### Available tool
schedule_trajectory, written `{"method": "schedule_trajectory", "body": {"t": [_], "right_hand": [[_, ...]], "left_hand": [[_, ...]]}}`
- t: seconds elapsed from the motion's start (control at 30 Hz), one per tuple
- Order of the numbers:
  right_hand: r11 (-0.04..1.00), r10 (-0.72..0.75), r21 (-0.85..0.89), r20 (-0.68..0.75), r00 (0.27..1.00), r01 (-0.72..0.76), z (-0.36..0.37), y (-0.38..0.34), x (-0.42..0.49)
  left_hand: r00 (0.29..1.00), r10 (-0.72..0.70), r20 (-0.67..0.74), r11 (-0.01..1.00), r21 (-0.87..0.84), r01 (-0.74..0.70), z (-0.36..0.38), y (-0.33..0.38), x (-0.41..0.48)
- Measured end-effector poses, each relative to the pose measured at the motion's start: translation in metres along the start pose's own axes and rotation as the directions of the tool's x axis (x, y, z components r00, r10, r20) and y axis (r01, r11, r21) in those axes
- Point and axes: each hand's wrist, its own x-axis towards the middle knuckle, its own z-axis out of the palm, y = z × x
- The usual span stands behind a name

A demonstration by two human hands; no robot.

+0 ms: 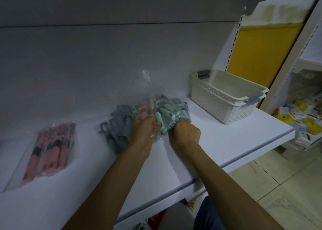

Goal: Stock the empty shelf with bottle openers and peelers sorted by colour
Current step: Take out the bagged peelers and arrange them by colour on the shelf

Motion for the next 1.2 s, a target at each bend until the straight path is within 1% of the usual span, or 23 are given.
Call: {"method": "schedule_trajectory", "body": {"t": [0.03,0.07,0.1,0.13,0.17,0.2,0.23,0.27,0.3,0.33,0.37,0.4,0.43,0.5,0.53,0.57,0.63,0.77,0.83,0.9,1.0,1.1,1.2], "right_hand": [[0.999,0.013,0.035,0.026,1.0,-0.014,-0.002,-0.002,-0.001],[0.991,0.037,0.13,0.06,0.998,-0.044,-0.005,-0.004,-0.002],[0.955,0.058,0.285,0.077,0.995,-0.078,-0.01,-0.006,-0.002],[0.874,0.082,0.471,0.1,0.992,-0.12,-0.016,-0.009,0.0],[0.739,0.098,0.652,0.145,0.985,-0.17,-0.023,-0.012,0.002],[0.559,0.116,0.792,0.217,0.969,-0.245,-0.028,-0.016,0.004],[0.356,0.11,0.874,0.314,0.943,-0.332,-0.032,-0.019,0.006],[0.169,0.077,0.898,0.399,0.914,-0.407,-0.036,-0.022,0.006],[0.047,0.054,0.894,0.442,0.895,-0.445,-0.037,-0.022,0.006],[0.012,0.058,0.893,0.449,0.892,-0.45,-0.037,-0.022,0.006],[0.027,0.088,0.898,0.436,0.896,-0.44,-0.034,-0.02,0.007],[0.079,0.135,0.906,0.403,0.905,-0.416,-0.031,-0.017,0.007],[0.164,0.184,0.913,0.344,0.921,-0.374,-0.026,-0.014,0.008],[0.411,0.231,0.883,0.141,0.963,-0.227,-0.022,-0.009,0.013],[0.524,0.201,0.839,0.044,0.979,-0.146,-0.023,-0.008,0.014],[0.597,0.158,0.799,-0.024,0.987,-0.076,-0.024,-0.008,0.016],[0.672,0.069,0.741,-0.085,0.994,0.017,-0.027,-0.008,0.02],[0.727,-0.016,0.68,-0.117,0.993,0.092,-0.027,-0.007,0.026],[0.759,-0.071,0.629,-0.172,0.983,0.165,-0.03,-0.005,0.026],[0.788,-0.149,0.548,-0.27,0.951,0.279,-0.039,-0.005,0.025],[0.785,-0.252,0.461,-0.374,0.892,0.415,-0.057,-0.004,0.023],[0.763,-0.232,0.51,-0.359,0.904,0.398,-0.072,0.004,0.027],[0.723,-0.099,0.627,-0.321,0.942,0.29,-0.077,0.017,0.032]], "left_hand": [[1.0,0.029,-0.008,0.999,0.025,-0.029,-0.001,-0.001,-0.001],[0.999,0.046,-0.006,0.998,0.04,-0.045,-0.002,-0.002,-0.002],[0.999,0.051,0.003,0.998,0.048,-0.051,-0.004,-0.004,-0.002],[0.999,0.05,0.011,0.997,0.052,-0.05,-0.005,-0.005,-0.001],[0.999,0.049,0.015,0.997,0.053,-0.05,-0.006,-0.006,-0.001],[0.999,0.052,0.014,0.997,0.055,-0.052,-0.007,-0.007,0.0],[0.998,0.058,0.013,0.996,0.063,-0.058,-0.008,-0.008,0.001],[0.998,0.065,0.011,0.995,0.079,-0.065,-0.009,-0.009,0.003],[0.997,0.071,0.012,0.993,0.098,-0.072,-0.01,-0.009,0.005],[0.997,0.075,0.012,0.991,0.112,-0.076,-0.011,-0.008,0.006],[0.997,0.071,0.009,0.991,0.117,-0.072,-0.012,-0.007,0.007],[0.998,0.061,0.005,0.992,0.112,-0.061,-0.014,-0.005,0.008],[0.999,0.053,0.0,0.994,0.096,-0.053,-0.015,-0.003,0.009],[0.998,0.068,-0.017,0.996,0.067,-0.067,-0.017,0.0,0.011],[0.996,0.087,-0.03,0.994,0.069,-0.085,-0.018,0.001,0.013],[0.994,0.105,-0.037,0.992,0.073,-0.103,-0.017,0.003,0.013],[0.99,0.133,-0.04,0.989,0.066,-0.131,-0.015,0.006,0.015],[0.987,0.159,-0.015,0.984,0.081,-0.158,-0.011,0.011,0.017],[0.986,0.169,0.0,0.982,0.088,-0.168,-0.006,0.015,0.017],[0.98,0.198,0.01,0.978,0.071,-0.198,0.001,0.023,0.02],[0.963,0.262,0.059,0.964,0.031,-0.264,0.015,0.038,0.025],[0.96,0.25,0.129,0.968,-0.004,-0.252,0.022,0.047,0.029],[0.976,0.173,0.129,0.982,0.054,-0.181,0.021,0.039,0.032]]}}
